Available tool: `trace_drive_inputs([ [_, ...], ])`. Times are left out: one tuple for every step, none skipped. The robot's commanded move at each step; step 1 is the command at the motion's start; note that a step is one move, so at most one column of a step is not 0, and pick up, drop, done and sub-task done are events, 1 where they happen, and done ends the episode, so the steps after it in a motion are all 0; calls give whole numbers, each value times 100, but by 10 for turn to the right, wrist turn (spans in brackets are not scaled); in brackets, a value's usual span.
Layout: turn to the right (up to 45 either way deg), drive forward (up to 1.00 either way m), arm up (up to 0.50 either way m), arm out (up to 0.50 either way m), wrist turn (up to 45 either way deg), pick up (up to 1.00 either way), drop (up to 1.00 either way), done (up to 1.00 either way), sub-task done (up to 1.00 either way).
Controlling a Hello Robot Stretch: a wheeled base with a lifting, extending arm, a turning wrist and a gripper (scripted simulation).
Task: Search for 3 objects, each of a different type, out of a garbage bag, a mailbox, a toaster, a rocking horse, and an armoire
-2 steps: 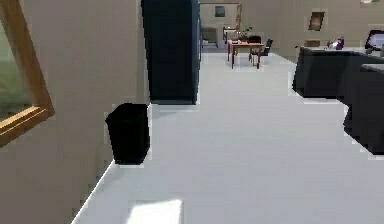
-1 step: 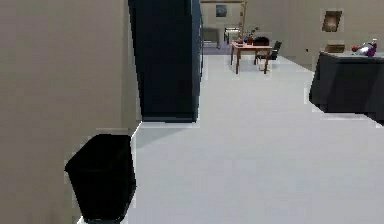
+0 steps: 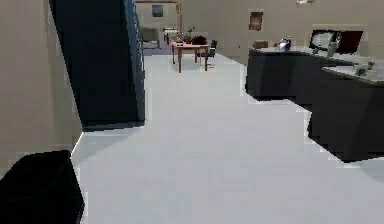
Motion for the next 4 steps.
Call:
trace_drive_inputs([
  [0, 100, 0, 0, 0, 0, 0, 0, 0],
  [0, 100, 0, 0, 0, 0, 0, 0, 0],
  [-30, 0, 0, 0, 0, 0, 0, 0, 0],
  [0, 60, 0, 0, 0, 0, 0, 0, 0],
])
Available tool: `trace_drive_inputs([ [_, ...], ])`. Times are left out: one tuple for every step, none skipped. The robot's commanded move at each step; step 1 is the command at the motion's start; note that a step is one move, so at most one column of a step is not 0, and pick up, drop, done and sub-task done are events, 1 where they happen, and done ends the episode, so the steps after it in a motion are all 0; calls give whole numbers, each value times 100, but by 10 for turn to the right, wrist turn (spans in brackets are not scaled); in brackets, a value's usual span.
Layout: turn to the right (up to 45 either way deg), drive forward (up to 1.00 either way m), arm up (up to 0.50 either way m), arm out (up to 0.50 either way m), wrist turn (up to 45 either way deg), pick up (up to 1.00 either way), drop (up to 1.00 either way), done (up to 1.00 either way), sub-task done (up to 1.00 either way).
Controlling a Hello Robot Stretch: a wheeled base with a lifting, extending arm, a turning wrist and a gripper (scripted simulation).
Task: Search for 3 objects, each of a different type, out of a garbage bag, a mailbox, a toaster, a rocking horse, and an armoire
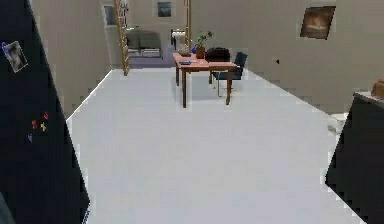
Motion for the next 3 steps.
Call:
trace_drive_inputs([
  [-30, 0, 0, 0, 0, 0, 0, 0, 0],
  [0, 100, 0, 0, 0, 0, 0, 0, 0],
  [0, 100, 0, 0, 0, 0, 0, 0, 0],
])
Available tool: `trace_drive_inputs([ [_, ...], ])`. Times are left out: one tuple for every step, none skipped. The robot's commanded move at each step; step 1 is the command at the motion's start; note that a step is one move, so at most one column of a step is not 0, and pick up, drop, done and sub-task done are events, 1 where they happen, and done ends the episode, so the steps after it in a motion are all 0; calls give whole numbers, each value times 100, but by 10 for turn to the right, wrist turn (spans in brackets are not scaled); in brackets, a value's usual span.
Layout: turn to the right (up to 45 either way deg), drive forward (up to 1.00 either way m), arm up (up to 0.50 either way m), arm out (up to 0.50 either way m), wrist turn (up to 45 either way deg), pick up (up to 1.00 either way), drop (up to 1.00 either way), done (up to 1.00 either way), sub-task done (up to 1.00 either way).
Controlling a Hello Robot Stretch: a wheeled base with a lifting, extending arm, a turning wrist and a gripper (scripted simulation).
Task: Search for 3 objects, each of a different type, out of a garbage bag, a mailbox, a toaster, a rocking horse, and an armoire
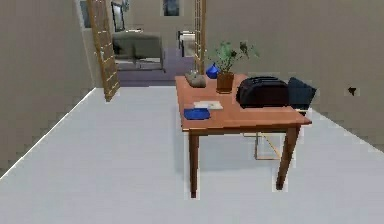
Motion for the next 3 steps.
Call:
trace_drive_inputs([
  [-60, 0, 0, 0, 0, 0, 0, 0, 0],
  [0, 65, 0, 0, 0, 0, 0, 0, 0],
  [390, 0, 0, 0, 0, 0, 0, 0, 0],
])
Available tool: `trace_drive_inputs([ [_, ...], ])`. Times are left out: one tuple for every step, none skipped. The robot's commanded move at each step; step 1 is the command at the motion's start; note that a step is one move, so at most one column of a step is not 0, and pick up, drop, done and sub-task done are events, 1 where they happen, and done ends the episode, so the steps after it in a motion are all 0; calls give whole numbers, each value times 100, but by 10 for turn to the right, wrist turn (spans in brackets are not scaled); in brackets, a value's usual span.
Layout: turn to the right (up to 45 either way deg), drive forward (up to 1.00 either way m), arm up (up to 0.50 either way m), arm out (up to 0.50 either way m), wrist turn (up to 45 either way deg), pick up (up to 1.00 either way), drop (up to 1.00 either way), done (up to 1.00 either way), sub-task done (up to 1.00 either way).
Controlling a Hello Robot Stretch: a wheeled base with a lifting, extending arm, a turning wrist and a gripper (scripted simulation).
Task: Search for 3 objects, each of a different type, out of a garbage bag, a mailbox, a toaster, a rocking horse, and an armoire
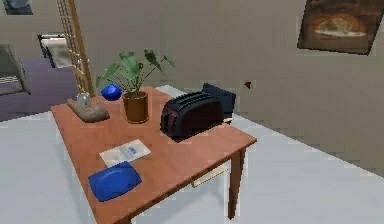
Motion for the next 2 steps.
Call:
trace_drive_inputs([
  [0, 0, 0, 0, 0, 0, 0, 0, 100],
  [-450, 0, 0, 0, 0, 0, 0, 0, 0],
])
